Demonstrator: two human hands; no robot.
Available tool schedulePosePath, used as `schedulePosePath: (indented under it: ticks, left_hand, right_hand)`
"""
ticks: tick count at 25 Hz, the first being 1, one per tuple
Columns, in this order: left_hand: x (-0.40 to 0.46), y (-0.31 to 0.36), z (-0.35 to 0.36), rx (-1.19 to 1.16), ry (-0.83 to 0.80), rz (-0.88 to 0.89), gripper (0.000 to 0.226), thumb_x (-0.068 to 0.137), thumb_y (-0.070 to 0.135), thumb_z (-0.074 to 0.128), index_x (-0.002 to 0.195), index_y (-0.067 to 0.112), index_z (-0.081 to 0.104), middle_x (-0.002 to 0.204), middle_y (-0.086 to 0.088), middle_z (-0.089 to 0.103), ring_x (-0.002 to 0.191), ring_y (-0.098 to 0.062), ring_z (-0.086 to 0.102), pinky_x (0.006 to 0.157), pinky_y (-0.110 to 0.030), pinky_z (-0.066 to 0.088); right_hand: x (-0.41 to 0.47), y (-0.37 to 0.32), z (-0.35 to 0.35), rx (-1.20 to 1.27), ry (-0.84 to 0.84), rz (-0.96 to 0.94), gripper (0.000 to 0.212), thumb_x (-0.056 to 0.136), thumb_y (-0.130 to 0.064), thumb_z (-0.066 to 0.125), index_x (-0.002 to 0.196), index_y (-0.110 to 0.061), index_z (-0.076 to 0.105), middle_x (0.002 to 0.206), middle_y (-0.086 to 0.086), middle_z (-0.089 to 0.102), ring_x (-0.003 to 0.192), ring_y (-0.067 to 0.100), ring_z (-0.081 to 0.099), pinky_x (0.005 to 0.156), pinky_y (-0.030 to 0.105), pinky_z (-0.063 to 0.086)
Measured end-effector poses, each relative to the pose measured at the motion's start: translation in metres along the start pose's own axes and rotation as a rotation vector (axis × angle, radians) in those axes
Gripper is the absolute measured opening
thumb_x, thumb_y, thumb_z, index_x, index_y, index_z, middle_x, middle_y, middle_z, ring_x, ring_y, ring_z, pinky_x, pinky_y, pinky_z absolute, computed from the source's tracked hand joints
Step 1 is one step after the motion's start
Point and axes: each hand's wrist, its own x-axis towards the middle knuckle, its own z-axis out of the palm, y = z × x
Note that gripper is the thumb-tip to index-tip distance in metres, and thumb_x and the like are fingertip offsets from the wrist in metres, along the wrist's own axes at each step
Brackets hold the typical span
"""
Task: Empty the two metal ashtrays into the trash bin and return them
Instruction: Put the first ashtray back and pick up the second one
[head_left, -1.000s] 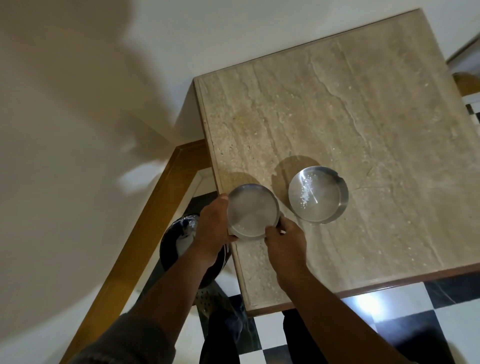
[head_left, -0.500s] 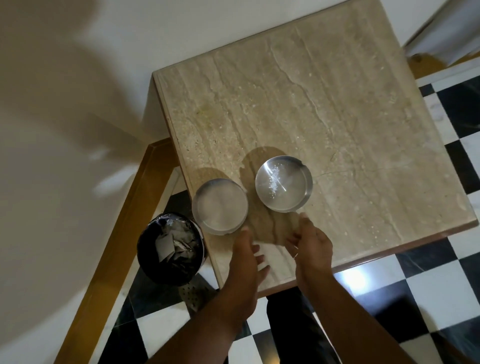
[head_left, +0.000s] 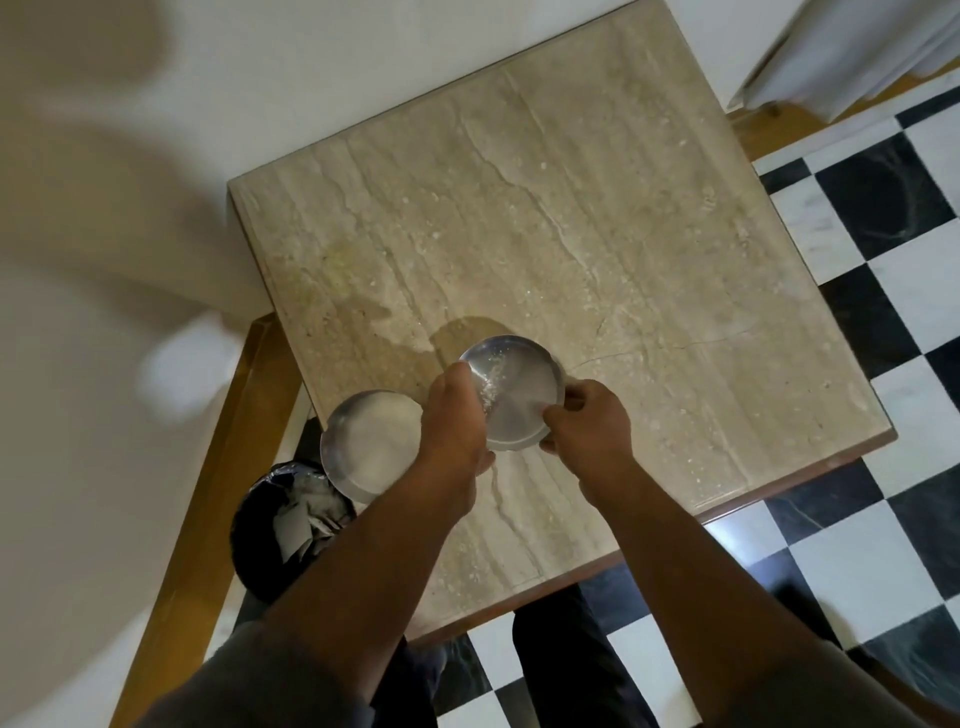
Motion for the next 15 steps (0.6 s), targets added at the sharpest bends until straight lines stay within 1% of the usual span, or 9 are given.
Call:
schedulePosePath:
  ticks: [2,4,6,7,10,11,13,15]
  left_hand:
    - [0.0,-0.002,-0.002,-0.004,-0.036,-0.025,0.058,0.076,0.053,0.04,0.122,0.029,0.065,0.127,-0.008,0.067,0.115,-0.028,0.064,0.092,-0.048,0.056]
    - [-0.002,-0.003,-0.006,-0.041,-0.036,-0.057,0.055,0.079,0.052,0.043,0.121,0.025,0.065,0.126,-0.009,0.068,0.114,-0.029,0.065,0.091,-0.048,0.057]
    - [-0.005,-0.003,-0.013,-0.06,-0.062,-0.057,0.045,0.089,0.049,0.043,0.117,0.022,0.066,0.122,-0.01,0.07,0.113,-0.028,0.067,0.09,-0.046,0.057]
    - [-0.008,-0.003,-0.019,-0.069,-0.089,-0.049,0.041,0.093,0.046,0.043,0.114,0.021,0.067,0.12,-0.01,0.071,0.113,-0.028,0.067,0.089,-0.046,0.057]
    - [-0.018,0.001,-0.045,-0.131,-0.099,-0.004,0.032,0.098,0.039,0.046,0.107,0.019,0.069,0.111,-0.008,0.072,0.11,-0.033,0.069,0.089,-0.054,0.059]
    - [-0.021,0.002,-0.057,-0.146,-0.084,0.015,0.031,0.097,0.039,0.048,0.11,0.019,0.069,0.114,-0.009,0.072,0.108,-0.035,0.07,0.086,-0.055,0.061]
    - [-0.025,0.004,-0.084,-0.147,-0.089,0.044,0.039,0.094,0.045,0.05,0.121,0.021,0.068,0.122,-0.01,0.071,0.106,-0.037,0.072,0.081,-0.056,0.062]
    - [-0.029,0.002,-0.114,-0.145,-0.119,0.075,0.04,0.098,0.048,0.044,0.121,0.026,0.067,0.124,-0.006,0.071,0.106,-0.035,0.073,0.086,-0.057,0.061]
  right_hand:
    - [-0.002,0.001,-0.002,0.003,0.006,0.01,0.026,0.083,0.001,0.06,0.108,-0.007,0.062,0.101,0.01,0.067,0.081,0.025,0.069,0.067,0.043,0.065]
    - [-0.005,0.001,-0.005,-0.01,0.0,0.003,0.023,0.084,0.0,0.06,0.105,-0.008,0.059,0.104,0.012,0.066,0.081,0.024,0.069,0.059,0.035,0.064]
    - [-0.01,-0.002,-0.007,-0.003,-0.009,-0.001,0.028,0.084,-0.002,0.06,0.112,-0.007,0.058,0.106,0.012,0.065,0.085,0.027,0.07,0.052,0.027,0.061]
    - [-0.014,-0.004,-0.007,0.009,-0.012,0.001,0.032,0.085,-0.003,0.061,0.116,-0.006,0.057,0.106,0.012,0.064,0.086,0.028,0.07,0.05,0.026,0.06]
    - [-0.031,-0.017,-0.004,0.028,-0.044,-0.008,0.035,0.086,-0.004,0.061,0.121,-0.007,0.055,0.104,0.012,0.065,0.083,0.027,0.072,0.049,0.024,0.059]
    - [-0.037,-0.022,0.001,0.029,-0.064,-0.015,0.035,0.086,-0.005,0.061,0.121,-0.007,0.055,0.105,0.013,0.065,0.082,0.027,0.072,0.05,0.023,0.059]
    - [-0.051,-0.031,0.015,0.03,-0.114,-0.036,0.035,0.086,-0.005,0.062,0.121,-0.008,0.054,0.105,0.013,0.065,0.081,0.028,0.073,0.05,0.023,0.059]
    - [-0.065,-0.039,0.035,0.032,-0.167,-0.052,0.036,0.086,-0.004,0.062,0.121,-0.008,0.054,0.104,0.013,0.066,0.081,0.027,0.073,0.049,0.022,0.058]
